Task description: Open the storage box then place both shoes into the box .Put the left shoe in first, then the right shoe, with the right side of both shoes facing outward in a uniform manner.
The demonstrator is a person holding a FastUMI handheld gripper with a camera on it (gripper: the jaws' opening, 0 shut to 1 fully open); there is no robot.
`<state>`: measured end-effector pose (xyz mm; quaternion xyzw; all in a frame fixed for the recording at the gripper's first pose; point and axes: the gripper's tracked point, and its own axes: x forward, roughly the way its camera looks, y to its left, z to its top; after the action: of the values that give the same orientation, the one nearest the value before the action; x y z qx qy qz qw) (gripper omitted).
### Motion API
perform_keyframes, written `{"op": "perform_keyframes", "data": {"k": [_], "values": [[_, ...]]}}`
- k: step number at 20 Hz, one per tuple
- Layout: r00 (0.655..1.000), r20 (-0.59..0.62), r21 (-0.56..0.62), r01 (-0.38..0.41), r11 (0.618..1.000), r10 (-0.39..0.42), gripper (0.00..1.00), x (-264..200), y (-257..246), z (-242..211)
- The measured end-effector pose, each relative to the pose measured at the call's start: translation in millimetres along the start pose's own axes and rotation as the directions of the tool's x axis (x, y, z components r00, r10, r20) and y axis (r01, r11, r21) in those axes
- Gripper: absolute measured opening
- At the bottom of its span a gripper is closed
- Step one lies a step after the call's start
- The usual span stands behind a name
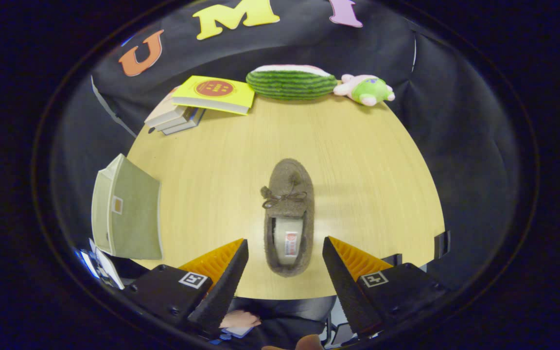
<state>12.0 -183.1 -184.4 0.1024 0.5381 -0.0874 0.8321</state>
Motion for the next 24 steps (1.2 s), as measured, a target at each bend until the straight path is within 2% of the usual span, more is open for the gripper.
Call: {"op": "perform_keyframes", "data": {"k": [7, 12, 16, 17, 19, 20, 21, 23, 24], "values": [[0.994, -0.112, 0.001, -0.007, 1.000, 0.007, 0.96, 58, -20, -8], [0.985, -0.169, 0.022, -0.030, 0.999, 0.034, 0.93, 83, -20, -12], [0.978, -0.196, 0.044, -0.063, 0.997, 0.071, 0.72, 91, -16, -15], [0.979, -0.197, 0.039, -0.049, 0.998, 0.056, 0.58, 90, -17, -15], [0.982, -0.189, 0.031, -0.024, 0.999, 0.029, 0.37, 89, -23, -13], [0.982, -0.187, 0.036, -0.014, 0.999, 0.020, 0.30, 88, -25, -15], [0.981, -0.192, 0.047, -0.006, 0.999, 0.015, 0.17, 88, -30, -18], [0.980, -0.195, 0.068, -0.009, 0.998, 0.023, 0.07, 85, -28, -22], [0.979, -0.198, 0.088, -0.020, 0.996, 0.037, 0.07, 83, -24, -25]]}}
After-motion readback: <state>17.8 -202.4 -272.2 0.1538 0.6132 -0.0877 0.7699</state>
